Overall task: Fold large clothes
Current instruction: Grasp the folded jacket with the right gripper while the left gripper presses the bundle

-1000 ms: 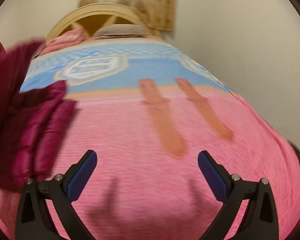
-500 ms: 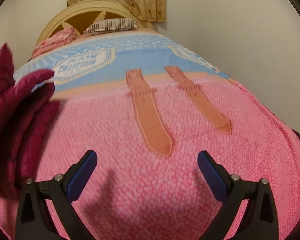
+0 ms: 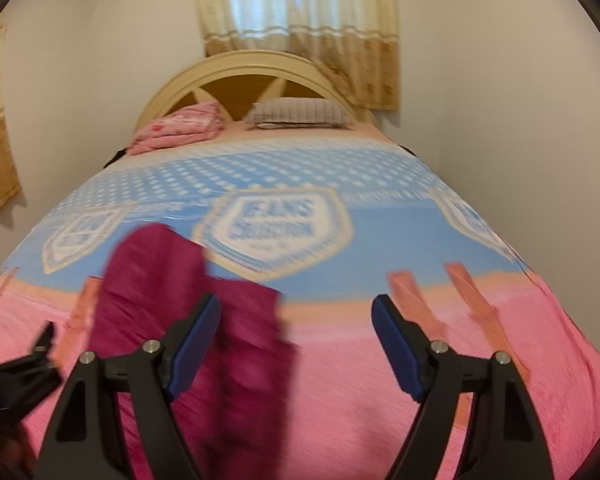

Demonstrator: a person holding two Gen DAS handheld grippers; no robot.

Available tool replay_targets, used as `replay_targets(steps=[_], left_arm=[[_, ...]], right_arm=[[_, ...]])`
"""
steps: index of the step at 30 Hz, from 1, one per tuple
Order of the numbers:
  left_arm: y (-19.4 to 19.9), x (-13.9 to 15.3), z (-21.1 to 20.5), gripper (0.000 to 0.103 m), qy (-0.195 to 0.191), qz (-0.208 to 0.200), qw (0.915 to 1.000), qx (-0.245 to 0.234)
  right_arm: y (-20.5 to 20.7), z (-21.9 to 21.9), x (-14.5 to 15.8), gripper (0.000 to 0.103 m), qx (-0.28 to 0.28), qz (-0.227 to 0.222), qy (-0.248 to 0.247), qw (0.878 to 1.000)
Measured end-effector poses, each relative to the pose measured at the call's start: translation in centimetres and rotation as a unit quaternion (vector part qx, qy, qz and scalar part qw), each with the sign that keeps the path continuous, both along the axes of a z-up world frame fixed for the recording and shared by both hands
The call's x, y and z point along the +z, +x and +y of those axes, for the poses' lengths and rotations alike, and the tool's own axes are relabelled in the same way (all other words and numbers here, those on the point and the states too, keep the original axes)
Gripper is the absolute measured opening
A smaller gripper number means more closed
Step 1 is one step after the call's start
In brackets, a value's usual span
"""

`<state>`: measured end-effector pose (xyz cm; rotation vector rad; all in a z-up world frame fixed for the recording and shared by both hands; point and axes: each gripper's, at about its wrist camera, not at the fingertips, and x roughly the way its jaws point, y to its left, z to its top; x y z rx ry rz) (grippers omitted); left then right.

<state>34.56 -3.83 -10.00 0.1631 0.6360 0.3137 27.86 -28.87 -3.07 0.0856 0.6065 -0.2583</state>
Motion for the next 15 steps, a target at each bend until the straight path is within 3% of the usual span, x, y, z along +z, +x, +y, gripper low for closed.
replay_targets(steps=[7, 15], left_arm=[[4.1, -1.3, 2.1, 0.100, -0.049, 0.026, 0.9969, 0.056], [5.9, -2.7, 0.1, 0.100, -0.054, 0.033, 0.9972, 0.039]], right_arm=[[5.4, 4.8, -0.9, 0.075, 0.005, 0.013, 0.011, 1.000], [6.3, 3.7, -5.4, 0.062, -0.026, 0.040, 0.016, 0.999]])
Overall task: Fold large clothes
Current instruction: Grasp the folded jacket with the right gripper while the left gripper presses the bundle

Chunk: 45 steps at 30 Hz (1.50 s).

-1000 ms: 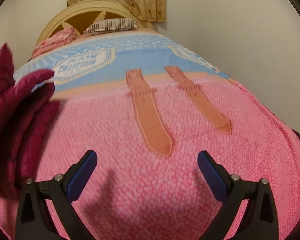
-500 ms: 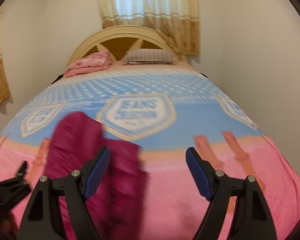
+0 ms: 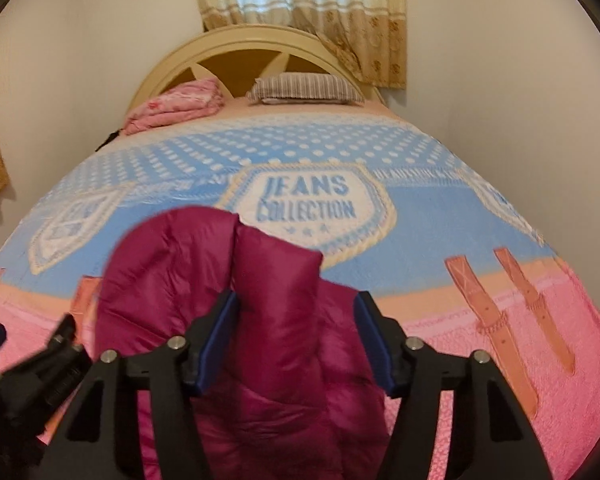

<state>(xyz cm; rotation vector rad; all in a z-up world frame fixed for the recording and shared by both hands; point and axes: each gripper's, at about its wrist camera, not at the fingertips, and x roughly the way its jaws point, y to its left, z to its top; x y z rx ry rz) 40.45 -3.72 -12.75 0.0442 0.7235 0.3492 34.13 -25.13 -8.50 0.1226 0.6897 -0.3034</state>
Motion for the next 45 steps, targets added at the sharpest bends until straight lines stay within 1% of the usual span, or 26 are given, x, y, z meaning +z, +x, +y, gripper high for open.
replay_targets(steps=[2, 7, 9, 14, 18, 22, 26, 35, 45], left_arm=[[0.2, -0.2, -0.8, 0.100, 0.010, -0.002, 0.9999, -0.010], [0.6, -1.2, -4.0, 0.100, 0.060, -0.002, 0.9974, -0.041], [0.8, -1.7, -5.1, 0.100, 0.074, 0.002, 0.9960, -0.049], [1.0, -2.9, -6.4, 0.100, 0.088, 0.004, 0.9945, -0.056], [1.4, -4.0, -6.5, 0.100, 0.081, 0.012, 0.9950, -0.057], [1.6, -4.5, -6.4, 0.100, 0.075, 0.016, 0.9953, -0.060], [2.0, -5.4, -6.1, 0.100, 0.056, 0.025, 0.9962, -0.062], [2.1, -6.0, -6.4, 0.100, 0.056, 0.027, 0.9961, -0.062], [2.5, -6.5, -6.4, 0.101, 0.053, 0.036, 0.9960, -0.062]], right_arm=[[-0.2, -0.8, -0.9, 0.062, -0.007, 0.007, 0.006, 1.000], [-1.0, -2.3, -3.1, 0.062, -0.024, 0.016, 0.024, 0.999], [-1.3, -2.7, -3.9, 0.062, -0.030, 0.016, 0.030, 0.999], [-1.7, -3.5, -5.4, 0.062, -0.040, 0.014, 0.044, 0.998], [-1.9, -3.6, -6.1, 0.062, -0.041, 0.009, 0.042, 0.998], [-1.9, -3.7, -6.9, 0.062, -0.040, 0.008, 0.042, 0.998], [-2.0, -3.8, -7.4, 0.062, -0.039, 0.007, 0.043, 0.998], [-1.9, -4.0, -8.2, 0.062, -0.039, 0.007, 0.046, 0.998], [-1.3, -4.3, -8.8, 0.062, -0.040, 0.017, 0.053, 0.998]])
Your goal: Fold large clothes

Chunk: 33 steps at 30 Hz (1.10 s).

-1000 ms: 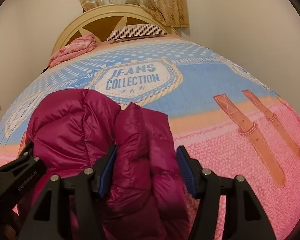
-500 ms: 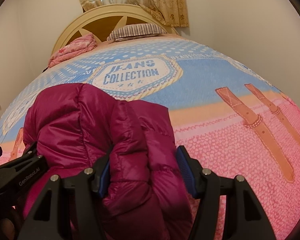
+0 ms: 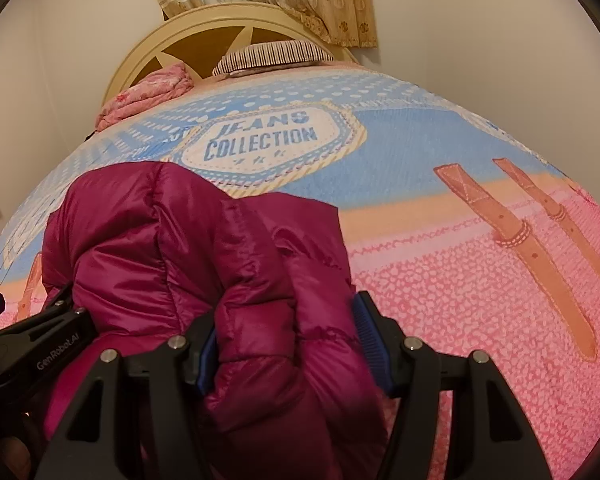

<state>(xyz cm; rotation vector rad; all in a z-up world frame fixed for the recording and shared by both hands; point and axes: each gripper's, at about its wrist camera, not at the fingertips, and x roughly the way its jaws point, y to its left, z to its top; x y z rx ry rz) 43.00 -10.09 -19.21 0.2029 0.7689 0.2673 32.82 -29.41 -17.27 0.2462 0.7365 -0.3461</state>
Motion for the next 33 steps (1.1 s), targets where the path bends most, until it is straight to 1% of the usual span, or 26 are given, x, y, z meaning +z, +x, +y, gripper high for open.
replay_targets(steps=[5, 7, 8, 9, 10, 11, 13, 14, 15, 16, 17, 19, 20, 21, 23, 26, 30, 33], left_arm=[[0.0, 0.1, 0.0, 0.101, 0.004, 0.002, 1.0000, -0.001], [-0.2, 1.0, 0.5, 0.101, -0.006, 0.005, 1.0000, 0.000], [-0.4, 1.7, 0.9, 0.101, -0.017, 0.001, 0.9998, 0.004], [-0.7, 2.9, 1.6, 0.101, -0.035, -0.010, 0.9993, 0.009], [-0.9, 3.8, 2.0, 0.101, -0.045, -0.023, 0.9986, 0.015], [-1.2, 4.7, 2.4, 0.101, -0.053, -0.039, 0.9976, 0.023], [-1.4, 6.4, 3.1, 0.101, -0.077, -0.065, 0.9944, 0.031], [-1.3, 6.6, 3.2, 0.101, -0.086, -0.068, 0.9936, 0.029], [-0.8, 6.3, 3.0, 0.101, -0.086, -0.061, 0.9942, 0.024], [-0.4, 5.8, 2.7, 0.101, -0.074, -0.054, 0.9955, 0.025], [0.0, 4.9, 2.4, 0.101, -0.057, -0.046, 0.9970, 0.025], [1.0, 2.5, 1.9, 0.101, -0.026, -0.007, 0.9994, 0.022], [1.1, 1.5, 2.0, 0.101, -0.030, 0.003, 0.9994, 0.019], [1.0, 1.1, 2.2, 0.101, -0.043, -0.001, 0.9989, 0.016], [0.8, 0.7, 2.4, 0.101, -0.056, -0.005, 0.9983, 0.016], [1.4, -0.2, 2.4, 0.101, -0.063, 0.011, 0.9978, 0.016], [1.7, -0.8, 2.7, 0.102, -0.076, 0.017, 0.9968, 0.018], [1.5, -1.0, 2.4, 0.102, -0.076, 0.018, 0.9968, 0.018]], right_arm=[[0.2, 0.0, -0.1, 0.062, 0.001, 0.008, 0.000, 1.000], [-0.1, 0.0, 0.7, 0.062, 0.003, 0.008, -0.004, 1.000], [-0.3, -0.1, 1.3, 0.062, 0.003, 0.003, -0.004, 1.000], [-0.8, -0.2, 2.3, 0.063, 0.001, -0.010, -0.001, 1.000], [-1.2, -0.2, 3.3, 0.063, -0.003, -0.022, -0.004, 1.000], [-1.5, -0.1, 4.8, 0.063, -0.012, -0.038, -0.018, 0.999], [-1.5, 0.5, 6.7, 0.063, -0.006, -0.060, -0.029, 0.998], [-1.2, 1.1, 7.6, 0.063, 0.003, -0.071, -0.029, 0.997], [-0.8, 1.5, 7.8, 0.063, 0.011, -0.074, -0.027, 0.997], [0.0, 2.0, 7.6, 0.063, 0.029, -0.073, -0.018, 0.997], [0.6, 2.3, 7.2, 0.061, 0.040, -0.071, -0.010, 0.997], [2.1, 2.6, 5.3, 0.061, 0.046, -0.043, -0.017, 0.998], [2.6, 2.5, 4.1, 0.061, 0.053, -0.030, -0.010, 0.998], [3.0, 2.1, 2.7, 0.061, 0.058, -0.015, -0.001, 0.998], [2.9, 1.4, 1.1, 0.061, 0.056, -0.009, 0.011, 0.998], [3.1, 1.3, 0.6, 0.061, 0.059, -0.005, 0.008, 0.998], [3.4, 1.4, 0.1, 0.061, 0.060, 0.007, 0.007, 0.998], [3.5, 1.3, -0.2, 0.061, 0.060, 0.012, 0.008, 0.998]])
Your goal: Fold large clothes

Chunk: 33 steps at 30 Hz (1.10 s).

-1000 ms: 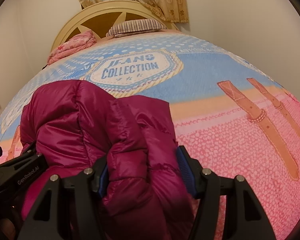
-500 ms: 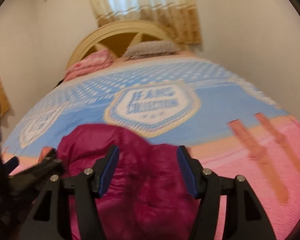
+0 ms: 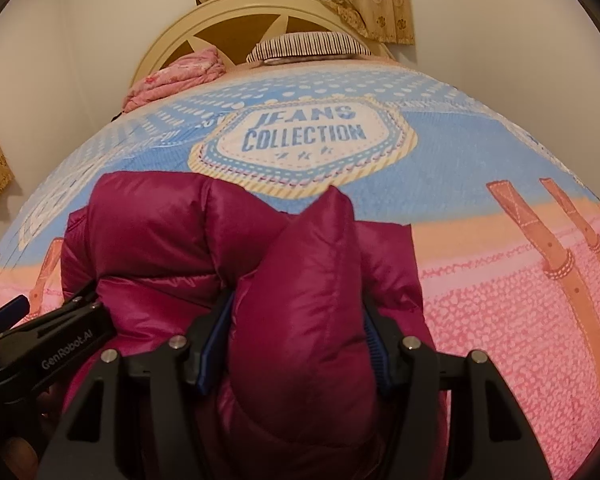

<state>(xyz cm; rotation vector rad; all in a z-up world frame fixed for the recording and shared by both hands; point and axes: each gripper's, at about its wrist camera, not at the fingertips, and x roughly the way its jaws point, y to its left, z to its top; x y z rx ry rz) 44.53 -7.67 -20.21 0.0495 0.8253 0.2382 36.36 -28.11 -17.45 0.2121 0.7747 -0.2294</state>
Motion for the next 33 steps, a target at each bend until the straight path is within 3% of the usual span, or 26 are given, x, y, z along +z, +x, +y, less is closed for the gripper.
replay_targets(steps=[33], left_arm=[[1.0, -0.8, -0.3, 0.102, 0.014, 0.023, 0.9996, -0.002]], right_arm=[[1.2, -0.2, -1.6, 0.062, -0.003, 0.041, -0.005, 0.999]])
